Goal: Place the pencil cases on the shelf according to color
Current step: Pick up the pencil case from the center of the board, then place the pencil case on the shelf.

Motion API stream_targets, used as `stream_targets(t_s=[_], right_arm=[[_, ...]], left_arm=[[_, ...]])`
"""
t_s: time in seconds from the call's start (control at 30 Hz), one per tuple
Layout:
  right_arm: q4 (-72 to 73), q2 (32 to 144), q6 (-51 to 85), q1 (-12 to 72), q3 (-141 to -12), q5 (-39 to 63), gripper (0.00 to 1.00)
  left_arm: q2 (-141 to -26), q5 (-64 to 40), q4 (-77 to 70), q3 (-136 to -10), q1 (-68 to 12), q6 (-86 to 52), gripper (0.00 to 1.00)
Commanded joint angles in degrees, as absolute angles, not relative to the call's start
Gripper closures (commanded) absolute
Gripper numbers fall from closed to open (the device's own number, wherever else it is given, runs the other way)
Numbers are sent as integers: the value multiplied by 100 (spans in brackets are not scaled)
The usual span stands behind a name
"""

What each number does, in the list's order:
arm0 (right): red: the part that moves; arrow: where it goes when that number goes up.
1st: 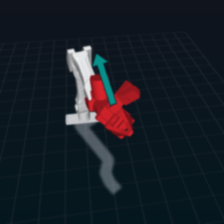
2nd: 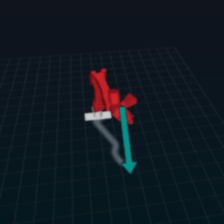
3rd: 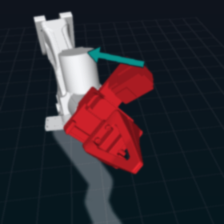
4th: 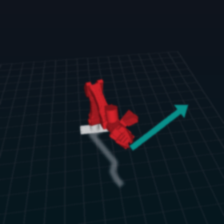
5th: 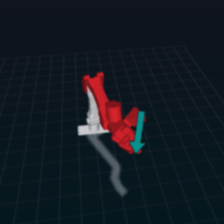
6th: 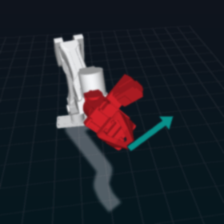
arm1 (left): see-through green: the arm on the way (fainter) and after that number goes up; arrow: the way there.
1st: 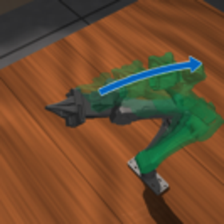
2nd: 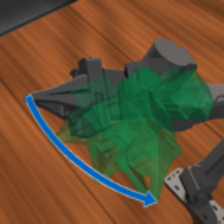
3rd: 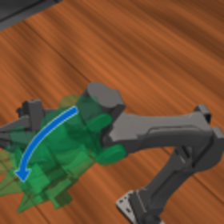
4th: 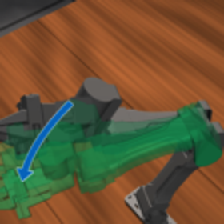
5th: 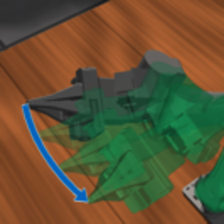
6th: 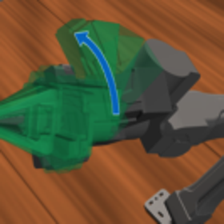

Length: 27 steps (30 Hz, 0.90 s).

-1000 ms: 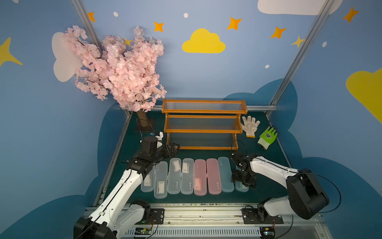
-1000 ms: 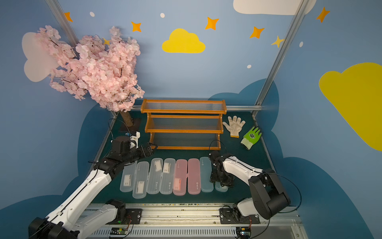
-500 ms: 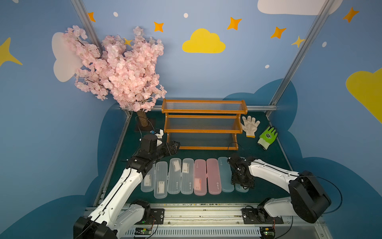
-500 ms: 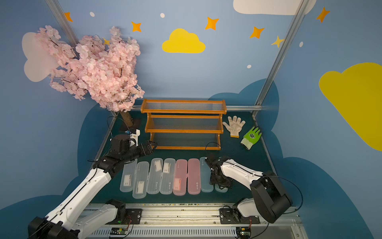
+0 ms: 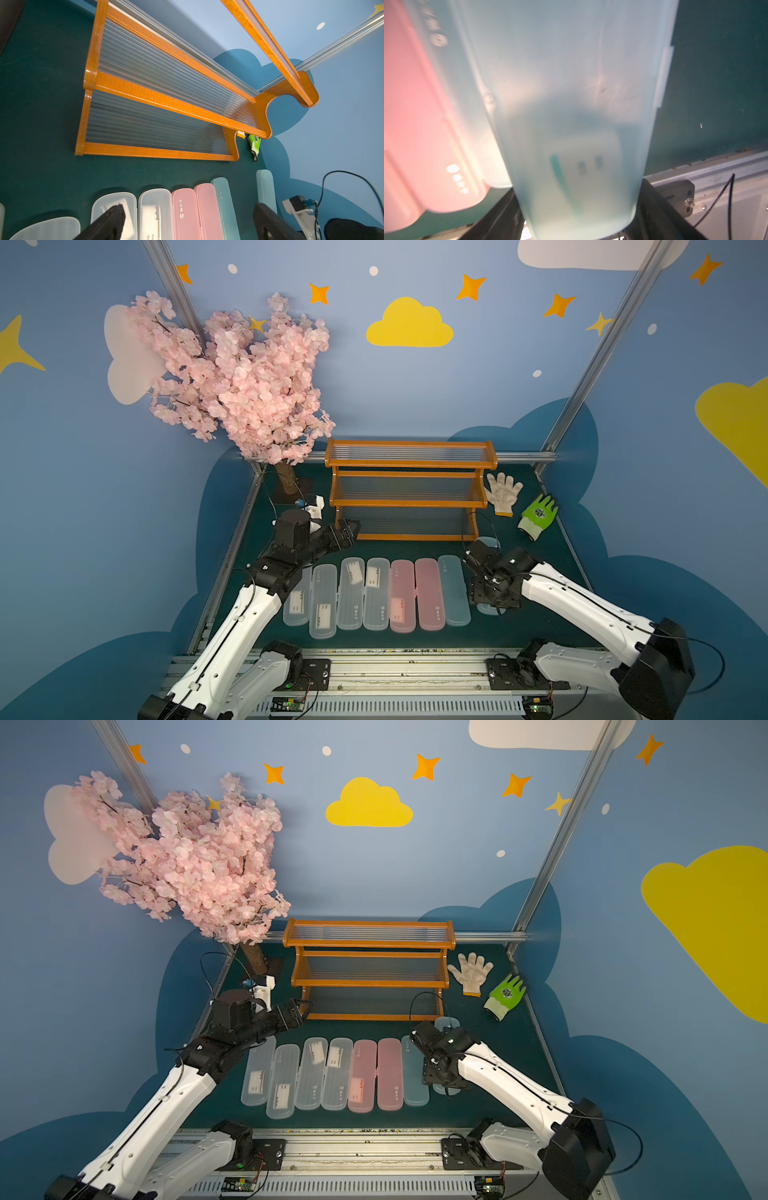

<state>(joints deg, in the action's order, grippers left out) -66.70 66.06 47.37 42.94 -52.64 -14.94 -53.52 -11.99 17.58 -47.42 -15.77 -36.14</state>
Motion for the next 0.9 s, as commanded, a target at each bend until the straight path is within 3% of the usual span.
stream_targets(t_s=[0.0,0.4,0.87], right_arm=[[-7053,6345,4227,4350,-5749,-1488,42],[-6407,6395,2786,4246,-7232,-1652,38],[-6369,8839,1335,2703,-10405,-554,36]], left_arm=[[-5326,-1178,1781,-4902,-1590,-3699,0],[-5562,-1267,1596,-5179,-1623,-3840,0],[-6329,-1179,1678,-6130,-1789,-3832,0]])
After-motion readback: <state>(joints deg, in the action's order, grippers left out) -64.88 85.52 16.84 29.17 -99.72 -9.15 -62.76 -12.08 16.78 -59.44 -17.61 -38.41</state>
